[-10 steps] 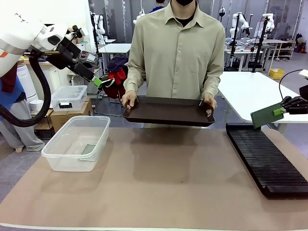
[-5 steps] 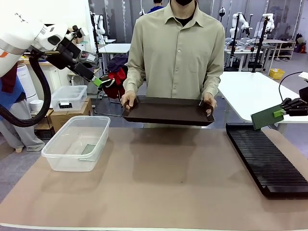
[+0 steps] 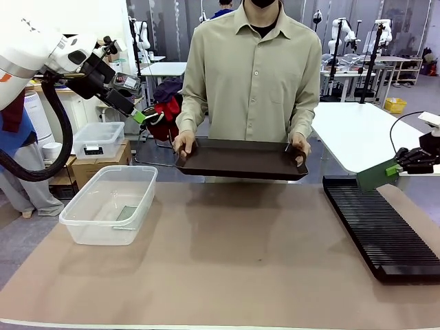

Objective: Sort PCBs into racks and boxes based on the side picked up.
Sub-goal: If the short side of the Blank PCB is picked up, insert it into the PCB Rack ; if the long side is picked up, place it in the Organizing box.

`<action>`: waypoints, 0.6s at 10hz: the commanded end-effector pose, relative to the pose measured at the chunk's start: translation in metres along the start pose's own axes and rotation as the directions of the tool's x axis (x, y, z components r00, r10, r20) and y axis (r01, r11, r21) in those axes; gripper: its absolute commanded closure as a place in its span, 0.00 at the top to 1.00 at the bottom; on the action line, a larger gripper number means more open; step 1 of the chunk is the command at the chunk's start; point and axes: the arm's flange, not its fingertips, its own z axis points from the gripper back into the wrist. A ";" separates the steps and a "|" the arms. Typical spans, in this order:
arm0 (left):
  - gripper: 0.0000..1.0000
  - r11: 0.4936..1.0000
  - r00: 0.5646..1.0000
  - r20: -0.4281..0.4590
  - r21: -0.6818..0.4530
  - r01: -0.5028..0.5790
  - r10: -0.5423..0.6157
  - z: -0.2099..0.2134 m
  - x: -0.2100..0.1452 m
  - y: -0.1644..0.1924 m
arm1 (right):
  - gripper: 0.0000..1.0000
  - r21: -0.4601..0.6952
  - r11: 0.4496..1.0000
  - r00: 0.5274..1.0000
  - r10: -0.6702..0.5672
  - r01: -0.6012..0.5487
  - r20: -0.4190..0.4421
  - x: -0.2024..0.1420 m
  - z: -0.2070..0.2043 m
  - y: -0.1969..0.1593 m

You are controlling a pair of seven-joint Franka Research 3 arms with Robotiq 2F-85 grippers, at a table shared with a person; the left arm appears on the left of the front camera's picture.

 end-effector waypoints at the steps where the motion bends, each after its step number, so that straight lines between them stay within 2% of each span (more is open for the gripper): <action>1: 1.00 1.000 1.000 0.000 0.002 0.001 -0.001 0.000 0.001 0.001 | 0.02 0.057 0.995 0.995 0.085 -0.082 -0.053 -0.010 0.002 -0.005; 3: 1.00 1.000 1.000 0.000 0.002 0.001 -0.001 0.000 0.001 0.001 | 0.02 0.078 0.989 0.986 0.133 -0.126 -0.097 -0.020 -0.005 -0.011; 6: 1.00 1.000 1.000 0.000 0.002 0.001 -0.001 0.000 0.001 0.001 | 0.02 0.080 0.989 0.989 0.132 -0.126 -0.069 -0.032 -0.018 -0.014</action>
